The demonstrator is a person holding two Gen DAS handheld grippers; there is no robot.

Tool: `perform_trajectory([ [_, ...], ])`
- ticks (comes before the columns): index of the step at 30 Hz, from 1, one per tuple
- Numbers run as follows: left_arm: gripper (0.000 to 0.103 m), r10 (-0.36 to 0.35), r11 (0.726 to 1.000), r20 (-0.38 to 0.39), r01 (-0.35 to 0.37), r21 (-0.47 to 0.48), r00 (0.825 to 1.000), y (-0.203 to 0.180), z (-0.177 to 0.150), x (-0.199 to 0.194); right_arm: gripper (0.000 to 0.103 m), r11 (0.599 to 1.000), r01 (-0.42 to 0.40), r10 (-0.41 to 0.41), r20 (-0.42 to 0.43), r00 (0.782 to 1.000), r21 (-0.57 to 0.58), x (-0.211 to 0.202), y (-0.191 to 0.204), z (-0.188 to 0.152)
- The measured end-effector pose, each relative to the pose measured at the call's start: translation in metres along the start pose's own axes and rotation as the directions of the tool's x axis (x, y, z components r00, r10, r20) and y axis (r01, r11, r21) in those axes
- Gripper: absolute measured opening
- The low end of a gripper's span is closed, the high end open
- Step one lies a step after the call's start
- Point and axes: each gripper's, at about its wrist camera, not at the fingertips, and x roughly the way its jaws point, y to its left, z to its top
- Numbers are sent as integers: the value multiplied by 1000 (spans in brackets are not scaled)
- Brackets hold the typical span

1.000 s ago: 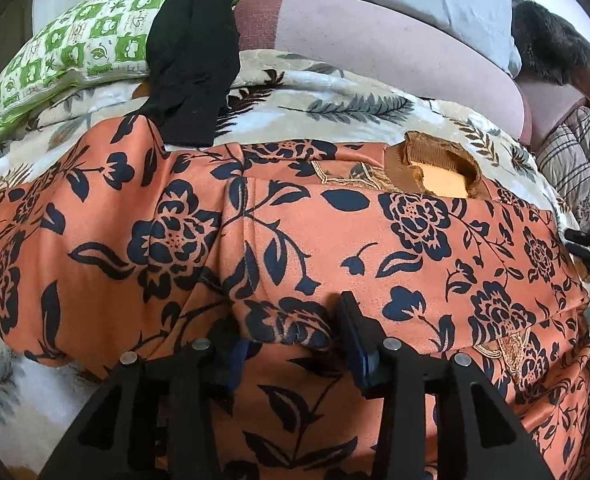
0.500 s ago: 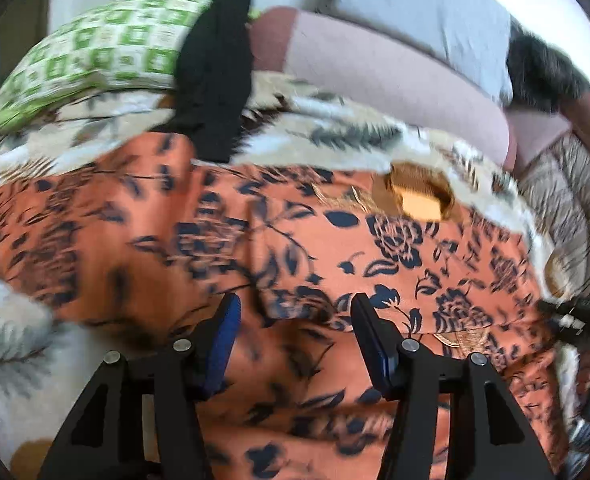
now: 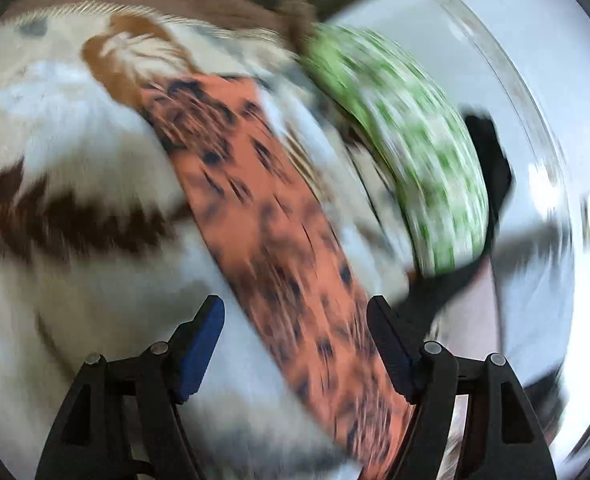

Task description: Fold small clothes

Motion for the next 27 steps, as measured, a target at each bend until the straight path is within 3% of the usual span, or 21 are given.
perform_trajectory([
  [2, 74, 20, 998, 32, -18, -65, 999, 13, 25, 6, 66, 1000, 7, -7, -28, 1000, -9, 5, 3, -11],
  [8, 73, 5, 996, 62, 0, -86, 998, 24, 60, 15, 66, 999, 34, -32, -58, 998, 41, 13, -8, -22],
  [10, 55, 31, 997, 49, -27, -76, 998, 27, 67, 19, 66, 998, 39, -36, -56, 998, 44, 15, -8, -20],
  [11, 10, 70, 996, 24, -69, -56, 997, 28, 71, 25, 66, 998, 42, -40, -55, 998, 41, 15, -7, -19],
  [12, 5, 98, 994, -8, -98, -51, 995, 31, 73, 31, 66, 998, 47, -45, -54, 998, 35, 17, -6, -19],
  [14, 5, 117, 992, -5, -117, -46, 993, 28, 73, 28, 66, 998, 48, -46, -46, 998, 34, 17, -4, -18],
  [16, 5, 158, 978, 78, -167, 124, 984, -12, 62, 10, 66, 998, 46, -45, -36, 998, 33, 14, -3, -17],
  [19, 5, 54, 909, 161, -115, 400, 986, -97, 17, -25, 66, 998, 43, -43, -3, 999, 40, 4, -10, -18],
  [21, 5, -52, 820, 159, -49, 570, 986, -161, -31, -45, 66, 997, 35, -36, 16, 999, 62, -1, -17, -19],
  [24, 5, -198, 675, 69, 85, 733, 978, -243, -116, -63, 66, 995, 11, -16, 47, 999, 98, -11, -28, -21],
  [27, 6, -257, 540, -56, 191, 820, 965, -297, -209, -60, 66, 993, -7, -3, 80, 997, 116, -23, -36, -22],
])
